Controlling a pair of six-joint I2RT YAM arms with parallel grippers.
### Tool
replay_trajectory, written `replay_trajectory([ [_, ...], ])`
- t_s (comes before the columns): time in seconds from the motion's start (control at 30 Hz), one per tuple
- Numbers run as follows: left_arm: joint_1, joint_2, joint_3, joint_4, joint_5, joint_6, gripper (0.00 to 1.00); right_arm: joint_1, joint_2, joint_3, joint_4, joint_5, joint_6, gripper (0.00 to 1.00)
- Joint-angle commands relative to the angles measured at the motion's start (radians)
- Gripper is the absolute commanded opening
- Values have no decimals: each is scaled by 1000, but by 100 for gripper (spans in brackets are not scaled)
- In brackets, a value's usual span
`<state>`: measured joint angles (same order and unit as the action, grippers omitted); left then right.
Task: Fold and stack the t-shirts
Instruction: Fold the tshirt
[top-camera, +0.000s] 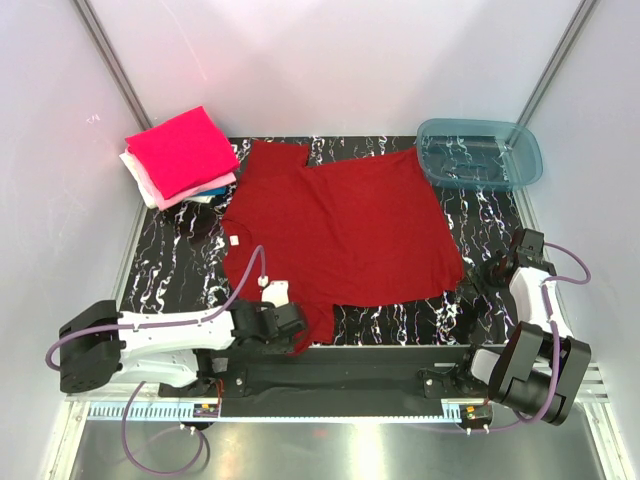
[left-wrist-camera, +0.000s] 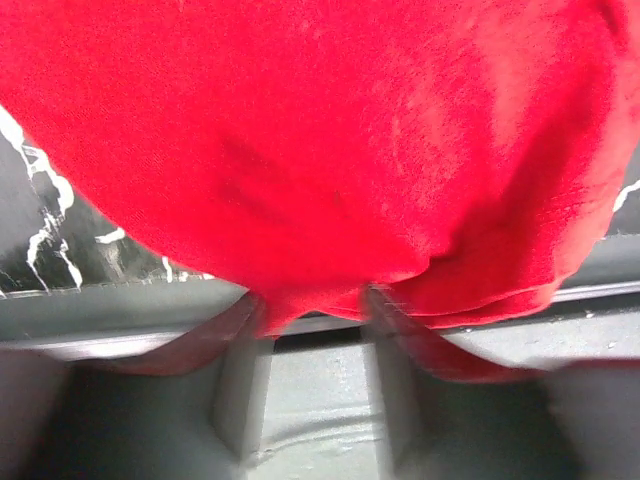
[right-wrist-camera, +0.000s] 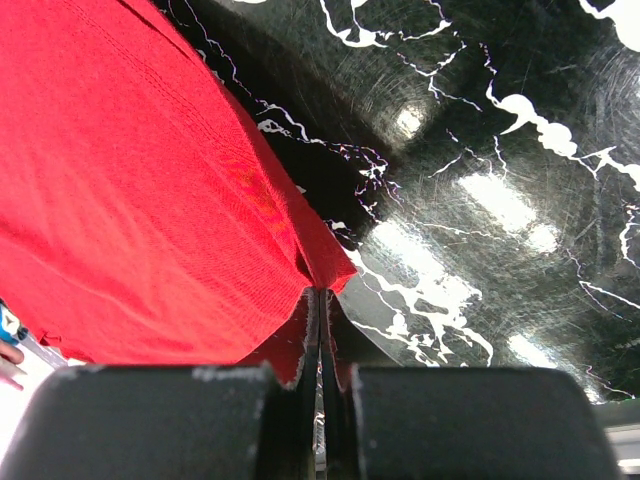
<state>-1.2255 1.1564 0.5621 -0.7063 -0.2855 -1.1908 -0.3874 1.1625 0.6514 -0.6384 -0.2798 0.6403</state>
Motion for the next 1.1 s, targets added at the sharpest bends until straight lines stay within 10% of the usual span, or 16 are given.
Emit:
replay_trajectory([
  [0.0,-5,-12,50,24,-90,30,31,-5,-11,1,20,-13,-16,0],
  [0.13,-5,-44,61,10,-121,36,0,-5,-32,-4,13,-7,-14,0],
  [0.77,4,-373,240,-358,-219,8,0,-5,-101,105,-66,-18,19,0],
  [1.07,296,-333,285,-294,-98,241,1,-5,34,267,-53,-65,59,0],
])
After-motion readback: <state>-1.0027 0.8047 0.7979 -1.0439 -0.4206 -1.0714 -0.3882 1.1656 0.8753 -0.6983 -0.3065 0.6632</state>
